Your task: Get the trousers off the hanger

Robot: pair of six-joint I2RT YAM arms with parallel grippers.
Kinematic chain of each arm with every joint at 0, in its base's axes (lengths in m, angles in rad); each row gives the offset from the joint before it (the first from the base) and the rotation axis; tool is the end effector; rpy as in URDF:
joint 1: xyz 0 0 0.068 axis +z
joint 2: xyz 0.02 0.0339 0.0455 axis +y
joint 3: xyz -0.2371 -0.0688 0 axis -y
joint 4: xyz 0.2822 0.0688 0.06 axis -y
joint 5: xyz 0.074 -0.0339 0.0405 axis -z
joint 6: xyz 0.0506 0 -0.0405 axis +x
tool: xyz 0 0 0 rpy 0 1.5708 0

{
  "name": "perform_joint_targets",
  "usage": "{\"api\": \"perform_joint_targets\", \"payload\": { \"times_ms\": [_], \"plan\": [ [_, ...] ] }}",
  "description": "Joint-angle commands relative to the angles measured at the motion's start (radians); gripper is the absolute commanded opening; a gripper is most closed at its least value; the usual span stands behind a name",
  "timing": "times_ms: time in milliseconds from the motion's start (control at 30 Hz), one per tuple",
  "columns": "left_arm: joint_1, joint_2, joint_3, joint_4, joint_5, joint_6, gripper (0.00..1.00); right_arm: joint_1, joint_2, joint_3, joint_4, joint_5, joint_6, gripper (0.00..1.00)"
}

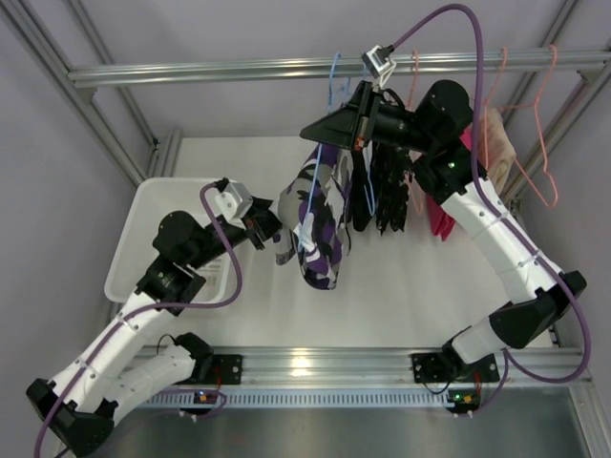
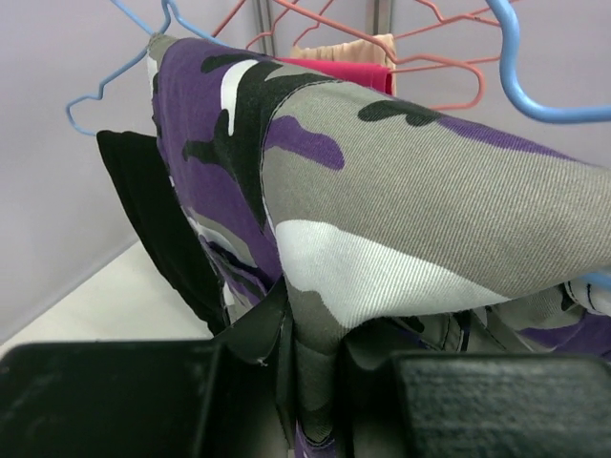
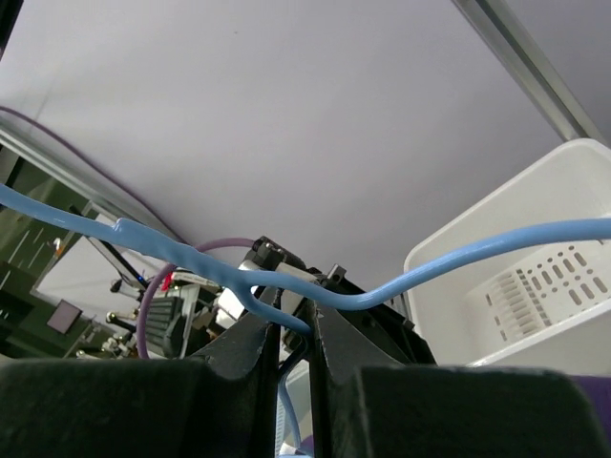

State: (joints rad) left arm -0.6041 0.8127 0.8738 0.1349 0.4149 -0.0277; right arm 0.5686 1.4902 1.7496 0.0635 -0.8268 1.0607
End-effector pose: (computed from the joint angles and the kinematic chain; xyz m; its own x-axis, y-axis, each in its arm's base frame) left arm 0.1966 -0.1605 0.3862 0.1368 -0.1252 -0.9827 0.8493 0.5253 0.0513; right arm 0.2841 0.2257 0.5146 -0.7008 0.2536 -0.6668 -0.6985 -0.0539 0.7136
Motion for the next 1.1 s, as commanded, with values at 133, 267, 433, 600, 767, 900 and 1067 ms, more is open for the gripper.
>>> {"api": "perform_joint_targets", "payload": {
  "times_ms": [133, 267, 433, 600, 767, 900, 1067],
  "plan": [
    [0.001, 0.011, 0.001, 0.198, 0.061, 0.11, 0.09, 0.017, -0.024, 0.142, 0.173, 0.025, -0.068, 0.0],
    [0.0, 0.02, -0.001, 0.218, 0.107, 0.11, 0.26, 0.02, -0.018, 0.156, 0.173, 0.026, -0.064, 0.0],
    [0.001, 0.022, -0.002, 0.213, 0.148, 0.109, 0.38, 0.025, -0.01, 0.168, 0.17, 0.028, -0.065, 0.0],
    [0.001, 0.008, -0.015, 0.203, 0.118, 0.104, 0.38, 0.024, -0.016, 0.16, 0.162, 0.026, -0.071, 0.0],
    [0.001, -0.003, -0.025, 0.192, 0.061, 0.13, 0.32, 0.024, -0.019, 0.151, 0.156, 0.029, -0.068, 0.0],
    [0.001, 0.028, -0.003, 0.187, -0.014, 0.124, 0.06, 0.025, -0.019, 0.139, 0.167, 0.029, -0.062, 0.0],
    [0.001, 0.055, 0.025, 0.25, -0.025, 0.042, 0.0, 0.034, -0.027, 0.085, 0.167, 0.029, -0.068, 0.0]
  ]
}}
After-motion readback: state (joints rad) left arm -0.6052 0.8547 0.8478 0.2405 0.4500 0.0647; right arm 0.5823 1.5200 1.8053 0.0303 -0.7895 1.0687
